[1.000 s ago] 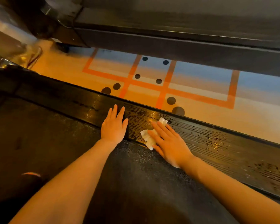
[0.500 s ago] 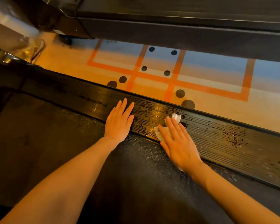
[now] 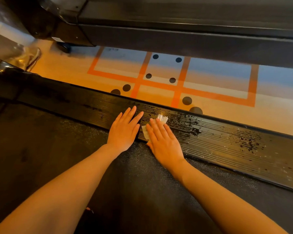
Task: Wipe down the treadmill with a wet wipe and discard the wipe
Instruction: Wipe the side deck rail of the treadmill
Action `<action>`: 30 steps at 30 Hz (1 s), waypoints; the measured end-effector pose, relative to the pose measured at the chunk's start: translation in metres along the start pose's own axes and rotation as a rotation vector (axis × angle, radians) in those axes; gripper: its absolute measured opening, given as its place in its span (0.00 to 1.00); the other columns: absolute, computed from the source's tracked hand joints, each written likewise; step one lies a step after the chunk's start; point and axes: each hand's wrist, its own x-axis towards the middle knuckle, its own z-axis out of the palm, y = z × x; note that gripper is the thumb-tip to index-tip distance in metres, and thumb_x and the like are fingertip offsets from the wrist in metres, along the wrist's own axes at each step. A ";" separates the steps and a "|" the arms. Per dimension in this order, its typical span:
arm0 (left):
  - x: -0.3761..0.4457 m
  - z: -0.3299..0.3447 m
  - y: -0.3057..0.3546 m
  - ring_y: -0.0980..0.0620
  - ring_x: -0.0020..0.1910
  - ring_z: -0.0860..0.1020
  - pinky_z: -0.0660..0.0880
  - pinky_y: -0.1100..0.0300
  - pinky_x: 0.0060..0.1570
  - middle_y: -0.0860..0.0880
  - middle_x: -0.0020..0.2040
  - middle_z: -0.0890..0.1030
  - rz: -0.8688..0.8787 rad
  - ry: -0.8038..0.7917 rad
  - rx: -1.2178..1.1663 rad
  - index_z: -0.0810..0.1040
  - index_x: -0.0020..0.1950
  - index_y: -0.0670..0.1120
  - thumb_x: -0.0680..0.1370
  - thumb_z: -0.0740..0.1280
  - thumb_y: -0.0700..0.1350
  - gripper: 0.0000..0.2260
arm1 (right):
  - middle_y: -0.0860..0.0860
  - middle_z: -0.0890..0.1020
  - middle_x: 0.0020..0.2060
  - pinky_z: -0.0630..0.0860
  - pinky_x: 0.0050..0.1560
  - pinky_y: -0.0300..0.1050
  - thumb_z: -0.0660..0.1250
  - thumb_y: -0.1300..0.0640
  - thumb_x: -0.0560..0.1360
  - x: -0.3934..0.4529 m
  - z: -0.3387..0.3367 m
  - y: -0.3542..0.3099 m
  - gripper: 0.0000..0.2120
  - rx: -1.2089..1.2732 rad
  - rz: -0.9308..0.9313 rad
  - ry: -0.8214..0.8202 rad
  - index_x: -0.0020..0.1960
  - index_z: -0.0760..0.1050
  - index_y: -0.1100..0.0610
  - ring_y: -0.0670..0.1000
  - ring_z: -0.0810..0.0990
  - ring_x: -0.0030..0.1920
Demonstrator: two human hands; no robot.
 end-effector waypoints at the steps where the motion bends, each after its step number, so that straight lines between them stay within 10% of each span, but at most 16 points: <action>1: 0.000 0.001 0.000 0.45 0.78 0.55 0.54 0.49 0.75 0.45 0.80 0.55 0.004 0.005 0.013 0.58 0.79 0.50 0.83 0.48 0.51 0.24 | 0.59 0.61 0.77 0.53 0.75 0.55 0.52 0.45 0.82 -0.002 0.000 -0.001 0.29 -0.004 0.022 -0.001 0.78 0.57 0.60 0.59 0.59 0.77; 15: 0.024 0.007 0.083 0.43 0.79 0.46 0.44 0.50 0.75 0.41 0.80 0.48 -0.055 0.059 -0.137 0.53 0.80 0.48 0.84 0.50 0.54 0.26 | 0.60 0.57 0.77 0.48 0.76 0.56 0.48 0.45 0.81 -0.080 -0.008 0.069 0.31 0.021 0.315 -0.065 0.77 0.59 0.63 0.60 0.56 0.77; 21: 0.025 0.007 0.089 0.44 0.79 0.41 0.43 0.50 0.76 0.42 0.80 0.43 -0.092 0.015 -0.052 0.45 0.81 0.49 0.84 0.47 0.55 0.27 | 0.58 0.34 0.77 0.32 0.75 0.53 0.39 0.43 0.83 -0.039 -0.023 0.088 0.31 0.067 0.411 -0.167 0.79 0.36 0.58 0.57 0.30 0.76; 30: 0.023 0.013 0.086 0.42 0.79 0.47 0.48 0.47 0.76 0.40 0.80 0.48 -0.054 0.089 -0.079 0.51 0.80 0.47 0.82 0.44 0.56 0.28 | 0.58 0.61 0.76 0.53 0.75 0.56 0.49 0.45 0.81 -0.100 -0.010 0.042 0.29 0.115 0.280 -0.074 0.77 0.59 0.60 0.59 0.58 0.77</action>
